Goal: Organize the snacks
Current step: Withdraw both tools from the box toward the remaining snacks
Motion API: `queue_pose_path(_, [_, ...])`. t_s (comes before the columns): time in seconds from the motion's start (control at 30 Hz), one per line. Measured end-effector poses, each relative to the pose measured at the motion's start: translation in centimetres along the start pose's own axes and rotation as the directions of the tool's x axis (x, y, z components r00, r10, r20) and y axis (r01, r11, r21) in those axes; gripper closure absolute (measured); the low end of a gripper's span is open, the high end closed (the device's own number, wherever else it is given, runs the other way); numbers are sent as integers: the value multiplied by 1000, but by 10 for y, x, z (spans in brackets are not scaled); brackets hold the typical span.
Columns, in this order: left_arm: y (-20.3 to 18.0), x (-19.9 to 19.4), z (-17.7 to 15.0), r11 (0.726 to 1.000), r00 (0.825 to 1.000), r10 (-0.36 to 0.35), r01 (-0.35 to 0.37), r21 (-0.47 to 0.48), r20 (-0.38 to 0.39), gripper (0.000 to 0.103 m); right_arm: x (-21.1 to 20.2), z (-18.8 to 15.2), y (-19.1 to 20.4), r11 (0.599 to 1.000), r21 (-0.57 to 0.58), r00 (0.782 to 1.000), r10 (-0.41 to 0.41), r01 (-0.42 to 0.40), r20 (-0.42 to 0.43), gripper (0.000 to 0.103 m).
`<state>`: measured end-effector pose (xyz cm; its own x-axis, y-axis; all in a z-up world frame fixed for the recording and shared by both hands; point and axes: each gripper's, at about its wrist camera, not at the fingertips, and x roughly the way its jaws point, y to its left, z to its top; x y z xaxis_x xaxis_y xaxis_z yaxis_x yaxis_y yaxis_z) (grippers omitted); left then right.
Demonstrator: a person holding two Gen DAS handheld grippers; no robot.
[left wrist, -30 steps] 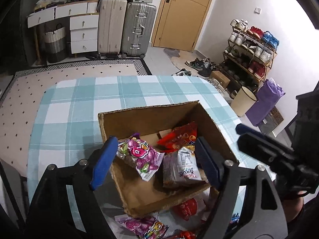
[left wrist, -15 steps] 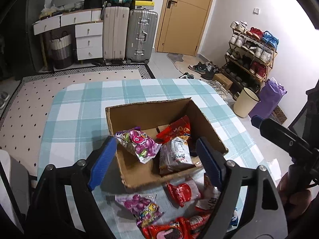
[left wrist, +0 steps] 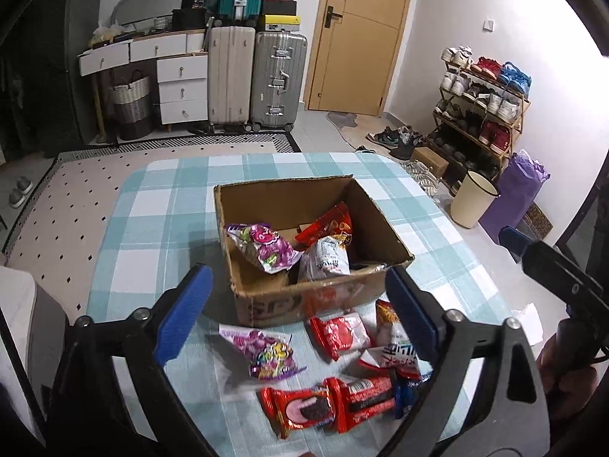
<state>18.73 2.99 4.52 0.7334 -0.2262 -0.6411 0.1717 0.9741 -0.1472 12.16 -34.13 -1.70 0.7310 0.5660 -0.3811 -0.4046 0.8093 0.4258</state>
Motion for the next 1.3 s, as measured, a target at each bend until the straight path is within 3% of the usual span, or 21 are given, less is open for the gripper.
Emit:
queue_pose_path(0.13, [-3, -17, -15, 1000, 999, 16, -16, -8, 27, 2, -16, -12, 7, 1000, -18, 1000, 3, -3, 9, 8])
queue_pose_path(0.67, [-10, -30, -70, 998, 999, 38, -38, -48, 9, 1, -61, -70, 3, 999, -17, 999, -43, 43, 6, 8])
queue_pose_path(1.3, [2, -3, -134, 991, 996, 51, -60, -124, -76, 1, -47, -143, -17, 989, -3, 980, -149, 150, -132, 8])
